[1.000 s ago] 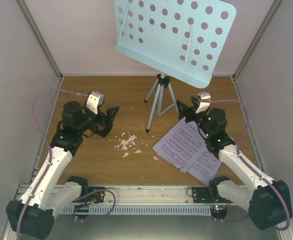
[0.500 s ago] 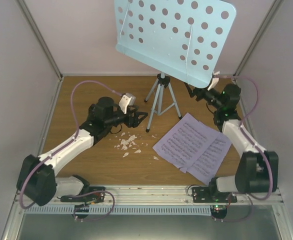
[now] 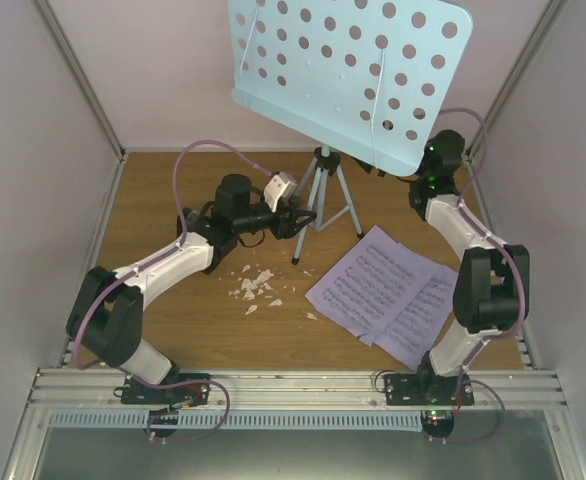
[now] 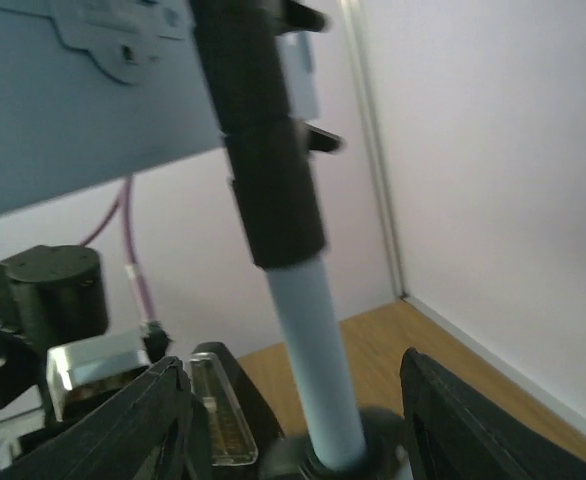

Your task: Pack up the instrument practice props

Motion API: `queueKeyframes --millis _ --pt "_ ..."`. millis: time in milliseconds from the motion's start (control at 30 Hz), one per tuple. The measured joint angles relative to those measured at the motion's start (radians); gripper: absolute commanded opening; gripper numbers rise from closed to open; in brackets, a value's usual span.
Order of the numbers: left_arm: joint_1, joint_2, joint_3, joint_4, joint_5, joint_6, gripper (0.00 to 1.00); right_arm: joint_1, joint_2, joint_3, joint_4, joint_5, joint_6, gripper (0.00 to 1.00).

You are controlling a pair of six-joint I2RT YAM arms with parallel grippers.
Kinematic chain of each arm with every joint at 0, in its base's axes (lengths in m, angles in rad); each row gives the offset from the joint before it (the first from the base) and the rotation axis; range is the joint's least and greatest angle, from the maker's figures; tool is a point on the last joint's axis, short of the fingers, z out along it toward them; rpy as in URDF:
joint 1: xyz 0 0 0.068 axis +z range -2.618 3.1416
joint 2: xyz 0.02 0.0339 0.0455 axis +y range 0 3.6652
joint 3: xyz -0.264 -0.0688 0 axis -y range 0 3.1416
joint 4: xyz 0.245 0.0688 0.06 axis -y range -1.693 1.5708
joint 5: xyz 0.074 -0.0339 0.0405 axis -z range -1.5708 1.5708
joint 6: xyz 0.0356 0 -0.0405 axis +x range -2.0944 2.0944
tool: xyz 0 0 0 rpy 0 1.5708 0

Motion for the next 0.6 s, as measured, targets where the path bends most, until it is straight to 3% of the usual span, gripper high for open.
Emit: queueKeyframes --millis 233,600 --pt "0.002 0.071 0.086 0.003 0.006 0.019 0.54 0.082 0.089 0.177 -0.02 -0.072 -0.012 0.56" --pt "0.003 0.121 0.136 0.002 -0.045 0.034 0.5 0.101 0.149 0.33 -0.137 -0.076 -0.087 0.55"
